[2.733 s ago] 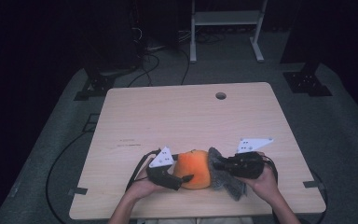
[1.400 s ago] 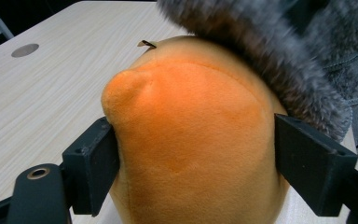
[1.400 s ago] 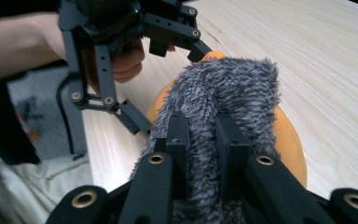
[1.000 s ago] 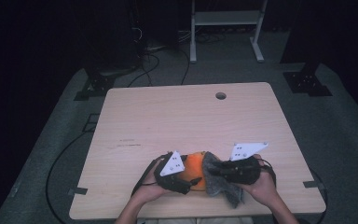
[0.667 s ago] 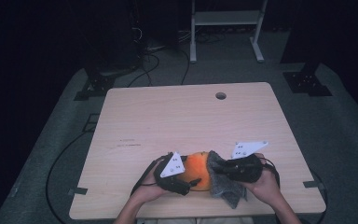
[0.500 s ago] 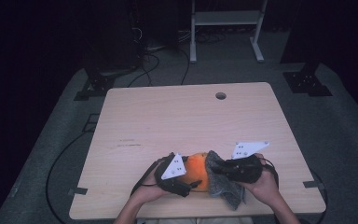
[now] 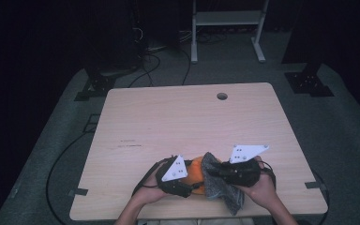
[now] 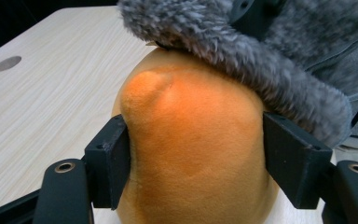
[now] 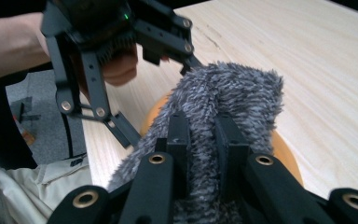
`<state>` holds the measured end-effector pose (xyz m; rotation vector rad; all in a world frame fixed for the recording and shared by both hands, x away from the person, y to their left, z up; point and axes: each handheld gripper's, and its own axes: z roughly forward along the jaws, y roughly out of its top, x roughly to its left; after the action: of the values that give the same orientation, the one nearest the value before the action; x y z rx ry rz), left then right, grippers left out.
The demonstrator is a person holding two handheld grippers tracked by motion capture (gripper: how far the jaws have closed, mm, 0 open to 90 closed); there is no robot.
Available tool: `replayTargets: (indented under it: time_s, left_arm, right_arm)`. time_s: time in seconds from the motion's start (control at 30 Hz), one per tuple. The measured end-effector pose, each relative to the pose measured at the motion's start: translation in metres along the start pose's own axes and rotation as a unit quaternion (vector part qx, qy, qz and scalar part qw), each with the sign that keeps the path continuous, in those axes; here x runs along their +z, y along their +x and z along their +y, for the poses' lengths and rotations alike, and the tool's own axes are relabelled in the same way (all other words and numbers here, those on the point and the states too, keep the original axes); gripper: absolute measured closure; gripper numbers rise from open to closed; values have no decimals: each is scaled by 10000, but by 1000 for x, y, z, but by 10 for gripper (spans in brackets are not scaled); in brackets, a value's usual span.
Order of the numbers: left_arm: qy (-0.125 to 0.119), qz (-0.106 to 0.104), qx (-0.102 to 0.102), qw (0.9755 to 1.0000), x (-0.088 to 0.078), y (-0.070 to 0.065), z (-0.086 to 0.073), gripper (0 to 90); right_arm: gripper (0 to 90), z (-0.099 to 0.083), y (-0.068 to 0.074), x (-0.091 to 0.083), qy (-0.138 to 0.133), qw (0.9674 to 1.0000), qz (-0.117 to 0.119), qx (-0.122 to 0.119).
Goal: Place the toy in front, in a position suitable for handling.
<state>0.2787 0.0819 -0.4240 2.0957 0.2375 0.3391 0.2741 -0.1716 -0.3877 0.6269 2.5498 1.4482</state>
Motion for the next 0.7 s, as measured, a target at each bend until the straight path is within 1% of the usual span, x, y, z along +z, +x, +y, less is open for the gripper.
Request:
replayTargets:
  time_s: [0.03, 0.07, 0.1, 0.13, 0.17, 0.2, 0.23, 0.27, 0.3, 0.33, 0.37, 0.4, 0.43, 0.5, 0.53, 0.57, 0.63, 0.67, 0.7]
  left_arm:
    - [-16, -19, -97, 10000, -1, 3, -1, 279]
    - [-61, -40, -220, 9997, -2, 5, -2, 263]
    - [-105, -48, -374, 9992, -2, 8, -3, 245]
    - [-175, -71, -602, 9980, -1, 10, -4, 225]
    - [-256, -115, -802, 9964, 1, 10, -4, 199]
    - [-286, -117, -888, 9956, 2, 11, -5, 187]
    - [-283, -66, -944, 9951, 4, 11, -5, 181]
    - [-270, -24, -902, 9956, 5, 10, -5, 180]
    - [-253, -9, -824, 9963, 6, 10, -4, 196]
    - [-214, -13, -653, 9976, 5, 7, -4, 226]
    - [-154, -7, -506, 9986, 4, 6, -3, 250]
    - [-93, 2, -368, 9993, 3, 4, -3, 264]
    - [-60, 9, -318, 9995, 3, 4, -3, 273]
    - [-48, 3, -301, 9995, 2, 4, -4, 281]
    - [-56, -1, -351, 9994, 2, 5, -5, 280]
    - [-74, -15, -359, 9993, 2, 6, -6, 280]
    - [-84, -39, -349, 9993, 1, 6, -7, 278]
    - [-68, -61, -316, 9995, 1, 6, -7, 276]
    - [-101, -89, -320, 9994, 2, 5, -7, 273]
  right_arm:
    - [780, -4, -4, 1, 61, 10000, -44, 16]
    - [782, -7, -9, 0, 108, 9999, -72, 94]
    - [783, -10, -12, -1, 101, 9997, -48, 199]
    - [783, -13, -16, -3, 126, 9995, -55, 293]
    - [785, -14, -17, -5, 128, 9994, -109, 319]
    - [786, -13, -17, -6, 80, 9993, -100, 362]
    - [786, -12, -16, -7, 19, 9993, -101, 355]
    - [786, -9, -13, -8, -79, 9994, -114, 316]
    - [786, -7, -11, -9, -202, 9993, -60, 303]
    - [786, -5, -10, -9, -285, 9991, -19, 314]
    - [785, -4, -10, -9, -389, 9988, -27, 301]
    - [784, -5, -10, -8, -395, 9987, -48, 312]
    - [784, -7, -12, -6, -365, 9987, -112, 348]
    - [785, -14, -18, -3, -291, 9982, -160, 492]
    - [785, -17, -22, -3, -228, 9981, -273, 513]
    - [784, -19, -25, -3, -167, 9977, -358, 546]
    - [786, -22, -28, -6, -148, 9966, -423, 689]
    - [786, -22, -28, -8, -228, 9961, -370, 769]
    - [785, -20, -26, -10, -361, 9956, -262, 829]
